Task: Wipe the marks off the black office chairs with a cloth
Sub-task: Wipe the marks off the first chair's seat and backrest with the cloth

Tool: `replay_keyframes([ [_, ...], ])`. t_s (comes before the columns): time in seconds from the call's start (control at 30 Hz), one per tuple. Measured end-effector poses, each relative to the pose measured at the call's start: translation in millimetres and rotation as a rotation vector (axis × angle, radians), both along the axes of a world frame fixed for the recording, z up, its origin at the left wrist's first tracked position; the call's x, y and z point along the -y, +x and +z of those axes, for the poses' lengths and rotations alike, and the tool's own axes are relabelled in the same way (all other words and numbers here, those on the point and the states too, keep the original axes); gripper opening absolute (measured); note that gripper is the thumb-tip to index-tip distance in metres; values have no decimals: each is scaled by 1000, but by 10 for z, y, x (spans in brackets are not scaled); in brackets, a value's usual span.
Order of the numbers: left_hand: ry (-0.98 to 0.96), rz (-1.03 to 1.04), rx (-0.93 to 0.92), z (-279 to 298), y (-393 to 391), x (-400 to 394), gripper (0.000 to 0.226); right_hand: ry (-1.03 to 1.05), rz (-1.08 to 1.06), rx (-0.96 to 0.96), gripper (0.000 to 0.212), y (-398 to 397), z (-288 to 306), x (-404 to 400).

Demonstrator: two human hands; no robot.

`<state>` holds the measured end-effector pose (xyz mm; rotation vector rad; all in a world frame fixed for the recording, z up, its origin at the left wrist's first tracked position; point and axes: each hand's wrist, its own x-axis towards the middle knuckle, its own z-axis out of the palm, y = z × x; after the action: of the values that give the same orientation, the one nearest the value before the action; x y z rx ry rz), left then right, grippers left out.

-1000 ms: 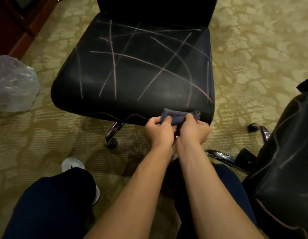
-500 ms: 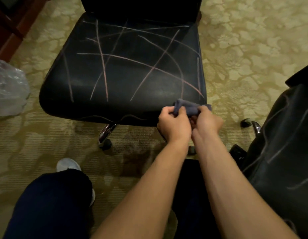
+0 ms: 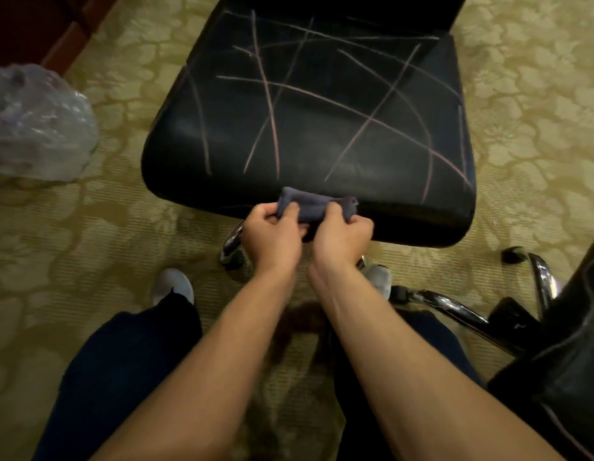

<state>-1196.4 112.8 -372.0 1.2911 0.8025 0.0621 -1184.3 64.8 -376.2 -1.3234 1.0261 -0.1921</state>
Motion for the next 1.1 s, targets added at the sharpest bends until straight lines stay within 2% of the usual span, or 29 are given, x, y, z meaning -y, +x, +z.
replay_keyframes([
  [0.1, 38, -35, 22, -4, -9, -239, 11, 37, 65, 16, 16, -43, -41, -112],
  [0.23, 109, -112, 86, -35, -4, -27, 9, 45, 25, 56, 12, -14, -29, 164],
  [0.33, 251, -211, 126, -66, -30, 246, 9, 33, -46, 66, 24, -6, -33, 408],
  [0.4, 242, -271, 156, -65, -47, 383, 9, 18, -117, 72, 29, 15, -41, 536],
  [0.53, 206, -351, 148, -79, -50, 529, 9, -25, -236, 81, 24, 77, -22, 685],
  [0.73, 83, -159, 23, -175, -121, 139, 17, 34, -177, 21, 10, 44, -28, 190],
  [0.93, 22, 23, 21, -98, -196, -468, 11, 33, 102, 53, 17, -119, -66, -399],
  [1.1, -53, 56, 4, -115, -208, -399, 14, -1, 150, 78, 17, -94, -49, -312],
])
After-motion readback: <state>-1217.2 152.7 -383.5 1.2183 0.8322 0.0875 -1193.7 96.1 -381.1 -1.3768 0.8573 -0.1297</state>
